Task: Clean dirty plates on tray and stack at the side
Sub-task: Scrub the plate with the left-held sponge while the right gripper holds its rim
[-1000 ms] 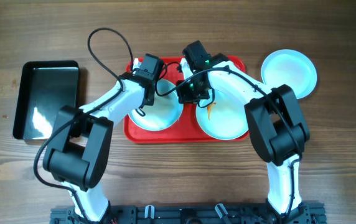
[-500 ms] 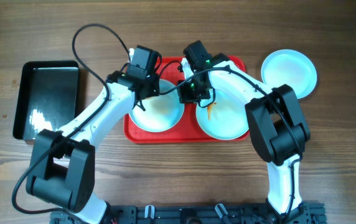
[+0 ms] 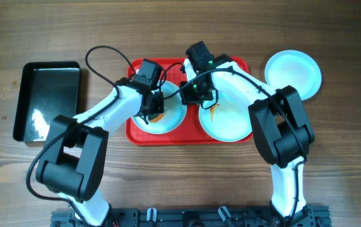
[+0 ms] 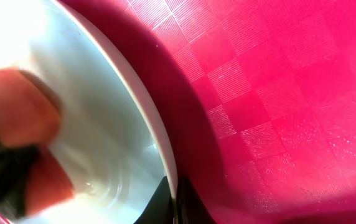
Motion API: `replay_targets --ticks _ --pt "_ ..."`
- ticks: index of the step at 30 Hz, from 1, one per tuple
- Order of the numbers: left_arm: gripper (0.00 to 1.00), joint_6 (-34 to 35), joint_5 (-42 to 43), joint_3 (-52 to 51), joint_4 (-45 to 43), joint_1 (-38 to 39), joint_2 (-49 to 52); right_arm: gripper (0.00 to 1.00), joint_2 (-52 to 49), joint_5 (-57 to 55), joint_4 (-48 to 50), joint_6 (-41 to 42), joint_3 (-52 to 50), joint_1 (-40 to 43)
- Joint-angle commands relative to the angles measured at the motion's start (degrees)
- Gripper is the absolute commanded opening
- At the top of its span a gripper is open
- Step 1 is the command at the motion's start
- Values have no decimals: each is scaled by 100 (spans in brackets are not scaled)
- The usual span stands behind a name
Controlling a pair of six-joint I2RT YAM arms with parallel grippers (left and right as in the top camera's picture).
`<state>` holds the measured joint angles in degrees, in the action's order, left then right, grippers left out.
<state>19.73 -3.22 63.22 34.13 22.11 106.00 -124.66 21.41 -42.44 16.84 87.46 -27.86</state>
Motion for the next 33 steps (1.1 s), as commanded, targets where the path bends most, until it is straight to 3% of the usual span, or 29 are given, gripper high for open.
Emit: replay_targets --ticks 1,6,8,11,13,14,15,17,19,21,22,27,33 --pt "4 -717 -1731 -44 37 -48 68 4 -138 -380 -72 -28 -173 28" --pt "4 -1663 -2068 -44 -79 -48 68 4 -138 -378 -72 -28 -173 28" --pt "4 -2479 -2245 -44 -304 -48 68 4 -138 -378 -74 -28 -173 28" --pt "4 -2524 -3875 -39 -1121 -48 50 4 -138 -380 -87 -28 -173 28" --pt "4 -2522 -4369 -26 -1547 -48 2 4 -138 -380 -90 -28 -173 28" --pt "4 -2177 -4374 -26 -1751 -48 -81 4 -138 -380 -90 -26 -173 28" --pt "4 -1513 -4282 -26 -1827 -48 -160 4 -138 -380 -90 -28 -173 28" --pt "4 -546 -3329 -26 -1770 -55 -321 4 -138 -389 -94 -26 -173 28" --pt "4 9 -1617 -26 -1742 -68 -466 4 -138 -402 -96 -26 -173 28" --pt "4 94 177 -26 -1709 -76 -518 4 -146 -400 -92 -28 -173 28" --pt "4 96 632 -28 -1641 -74 -516 4 -149 -400 -92 -26 -173 28" --pt "4 326 920 -42 -789 -74 -286 4 -149 -398 -66 -24 -173 28" --pt "4 302 568 -61 -748 -76 339 4 -149 -400 -70 -22 -173 28"
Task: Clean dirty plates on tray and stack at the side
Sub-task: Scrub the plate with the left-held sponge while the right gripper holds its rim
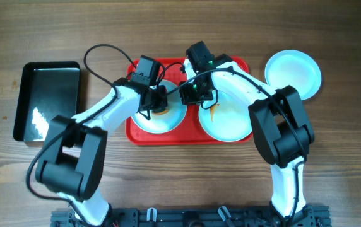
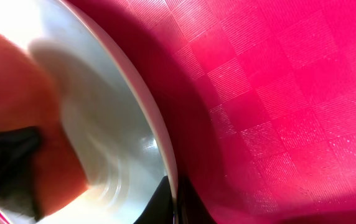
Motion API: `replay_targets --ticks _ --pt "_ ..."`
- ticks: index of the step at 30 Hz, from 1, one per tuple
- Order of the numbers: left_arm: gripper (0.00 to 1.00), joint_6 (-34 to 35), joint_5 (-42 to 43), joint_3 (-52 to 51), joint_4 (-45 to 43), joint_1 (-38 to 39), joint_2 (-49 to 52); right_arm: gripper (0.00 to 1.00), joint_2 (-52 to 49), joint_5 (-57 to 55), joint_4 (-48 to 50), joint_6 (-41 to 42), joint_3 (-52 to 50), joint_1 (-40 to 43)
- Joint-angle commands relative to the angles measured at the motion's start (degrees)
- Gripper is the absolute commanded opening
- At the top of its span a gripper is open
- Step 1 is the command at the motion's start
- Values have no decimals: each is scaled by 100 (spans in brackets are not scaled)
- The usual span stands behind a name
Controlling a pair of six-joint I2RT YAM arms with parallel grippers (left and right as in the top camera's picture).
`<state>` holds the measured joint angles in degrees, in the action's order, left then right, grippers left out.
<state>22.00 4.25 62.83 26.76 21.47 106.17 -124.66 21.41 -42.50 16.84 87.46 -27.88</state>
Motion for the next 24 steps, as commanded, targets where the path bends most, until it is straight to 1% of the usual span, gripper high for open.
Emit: replay_targets --ticks 1,2,6,10,21,22,24 --pt "4 72 -612 -22 -11 -28 437 4 -149 -398 -63 -22 -173 31" --pt "4 22 -986 -22 -9 -52 492 5 -149 -400 -66 -22 -173 31" --pt "4 -966 -2028 -22 -26 -160 551 4 -149 -398 -85 -26 -173 31" --pt "4 -1547 -2966 -22 -136 -188 551 4 -149 -400 -76 -22 -173 31" --pt "4 -1585 -5591 -20 -977 -184 549 4 -149 -400 -85 -24 -173 31" --pt "4 -1582 -5766 -20 -997 -184 546 4 -149 -400 -83 -20 -173 31" --pt "4 -1486 -5768 -20 -1010 -184 479 4 -149 -400 -68 -15 -173 28"
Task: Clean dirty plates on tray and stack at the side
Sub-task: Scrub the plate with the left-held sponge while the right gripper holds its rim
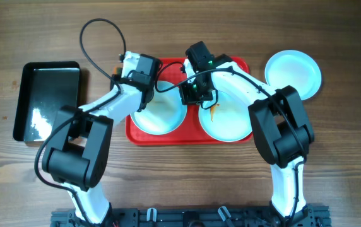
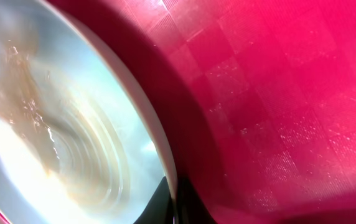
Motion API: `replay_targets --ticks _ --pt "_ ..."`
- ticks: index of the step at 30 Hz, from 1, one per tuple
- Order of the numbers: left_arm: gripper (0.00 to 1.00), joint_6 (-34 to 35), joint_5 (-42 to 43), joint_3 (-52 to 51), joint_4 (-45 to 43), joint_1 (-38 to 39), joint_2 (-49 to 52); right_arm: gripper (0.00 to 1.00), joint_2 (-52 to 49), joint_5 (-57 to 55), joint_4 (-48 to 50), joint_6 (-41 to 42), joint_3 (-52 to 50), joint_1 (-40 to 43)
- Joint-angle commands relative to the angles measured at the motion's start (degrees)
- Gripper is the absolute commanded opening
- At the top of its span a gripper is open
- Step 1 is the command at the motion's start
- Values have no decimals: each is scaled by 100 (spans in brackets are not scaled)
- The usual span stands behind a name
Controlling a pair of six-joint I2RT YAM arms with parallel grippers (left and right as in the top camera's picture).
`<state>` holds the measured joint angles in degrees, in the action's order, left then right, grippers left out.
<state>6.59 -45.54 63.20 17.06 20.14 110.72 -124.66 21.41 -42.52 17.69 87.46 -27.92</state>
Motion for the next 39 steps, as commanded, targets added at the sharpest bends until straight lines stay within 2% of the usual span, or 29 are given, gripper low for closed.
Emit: replay_targets --ticks 1,2,5,9,13,18,20,25,28,35,37,39 --pt "4 216 -581 -57 -33 -50 -70 4 -151 -400 -61 -101 -173 35" --pt "4 361 -208 -57 9 -50 -190 4 -151 -400 -61 -98 -173 35" --pt "4 916 1650 -57 162 -52 -800 4 -151 -400 -63 -105 -173 35" --pt "4 935 3751 -57 564 -57 -1362 4 -151 -422 -63 -103 -173 35" --pt "4 1191 4454 -201 1054 -55 -1126 4 -151 -420 -35 -96 -173 35" --pt "4 1185 4463 -525 1045 -57 -549 4 -151 -422 -48 -96 -173 35" --pt "4 1187 4085 -525 990 -57 -420 4 -151 -422 -59 -98 -173 35" --pt "4 933 1718 -525 857 -57 -409 4 -151 -420 -55 -98 -173 35" --pt "4 579 911 -525 509 -55 -409 4 -151 -422 -57 -96 -173 35" --pt "4 599 837 -511 -177 -50 -575 5 -151 -422 -59 -98 -173 35" --pt "4 1123 866 -511 -188 -50 -752 4 -151 -422 -52 -98 -173 35" --pt "4 1475 1342 -511 -181 -52 -968 4 -151 -424 -55 -101 -173 35"
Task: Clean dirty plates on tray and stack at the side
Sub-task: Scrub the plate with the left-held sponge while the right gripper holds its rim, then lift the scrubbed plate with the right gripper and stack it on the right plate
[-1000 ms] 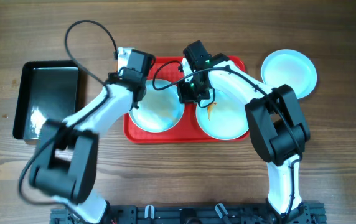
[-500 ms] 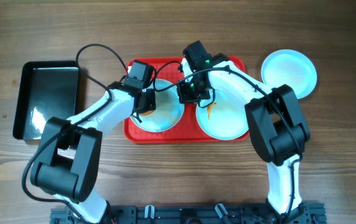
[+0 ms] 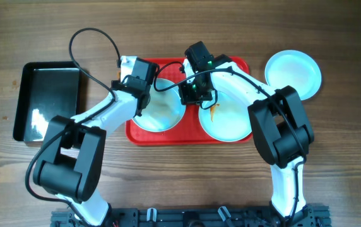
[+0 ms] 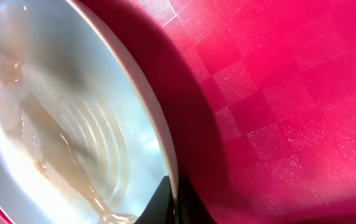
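On the red tray (image 3: pixel 134 130) lie two white plates. The left plate (image 3: pixel 165 115) carries wet brownish streaks, plain in the right wrist view (image 4: pixel 72 118). My right gripper (image 3: pixel 190 96) is shut on that plate's right rim, its fingertips (image 4: pixel 177 202) pinching the edge above the tray floor (image 4: pixel 277 93). My left gripper (image 3: pixel 139 101) hangs over the plate's left edge, its fingers hidden under the wrist. No sponge shows. The right plate (image 3: pixel 231 123) has an orange smear (image 3: pixel 213 112).
A clean white plate (image 3: pixel 293 74) lies on the table to the right of the tray. A black tray (image 3: pixel 47 101) sits at the far left. The right arm reaches across the red tray's far edge.
My left gripper has shifted slightly toward me along the left plate's left edge. The wet streaks on the plate look different. The right gripper still pinches the same rim.
At first my left gripper pressed an orange sponge on the middle of the left plate while the right gripper held its rim. The sponge then sat a little farther up. Later the left gripper was at the plate's far-left rim, sponge unseen, streaks left.
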Motion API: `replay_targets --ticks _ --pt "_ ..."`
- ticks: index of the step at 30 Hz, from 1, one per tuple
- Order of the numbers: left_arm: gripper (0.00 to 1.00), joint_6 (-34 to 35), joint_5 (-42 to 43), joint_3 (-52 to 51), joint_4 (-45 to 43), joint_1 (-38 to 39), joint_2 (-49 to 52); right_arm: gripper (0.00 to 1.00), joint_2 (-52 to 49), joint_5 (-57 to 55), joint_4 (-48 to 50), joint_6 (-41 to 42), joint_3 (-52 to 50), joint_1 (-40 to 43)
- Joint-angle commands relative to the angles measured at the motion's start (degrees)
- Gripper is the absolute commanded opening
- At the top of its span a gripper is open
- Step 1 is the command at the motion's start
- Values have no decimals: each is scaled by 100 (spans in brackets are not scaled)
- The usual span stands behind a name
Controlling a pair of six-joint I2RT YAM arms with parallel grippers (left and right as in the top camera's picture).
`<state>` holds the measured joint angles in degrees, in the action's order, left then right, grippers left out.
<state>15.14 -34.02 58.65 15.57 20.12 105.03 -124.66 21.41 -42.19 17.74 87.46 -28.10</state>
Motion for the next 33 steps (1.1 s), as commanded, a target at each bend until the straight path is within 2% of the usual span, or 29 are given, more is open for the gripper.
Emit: replay_targets --ticks 1,3,5,7,11,15,20,24,29,33 --pt "4 702 680 -57 -39 -50 -518 4 -151 -424 -90 -103 -173 52" --pt "4 828 1989 -57 -35 -55 -732 4 -151 -446 -94 -105 -173 52" --pt "4 828 2927 -57 94 -55 -761 4 -151 -461 -94 -103 -173 52" --pt "4 828 3390 -57 374 -55 -758 4 -151 -461 -90 -103 -173 52" --pt "4 828 3464 -57 758 -55 -953 4 -144 -461 -92 -98 -157 52" --pt "4 828 3421 -57 1377 -103 -1919 4 116 -627 -245 -107 195 107" --pt "4 828 3220 -57 2258 -203 -2815 4 531 -2048 -935 -125 1095 111" --pt "4 831 3274 -59 2699 -201 -2715 4 811 -3237 -1410 -422 1777 105" --pt "4 833 3272 -59 2640 -199 -2345 4 1563 -4564 -1451 -782 1884 87" --pt "4 1012 3322 -59 2498 -197 -1985 4 2133 -5827 -1412 -1611 1884 -140"
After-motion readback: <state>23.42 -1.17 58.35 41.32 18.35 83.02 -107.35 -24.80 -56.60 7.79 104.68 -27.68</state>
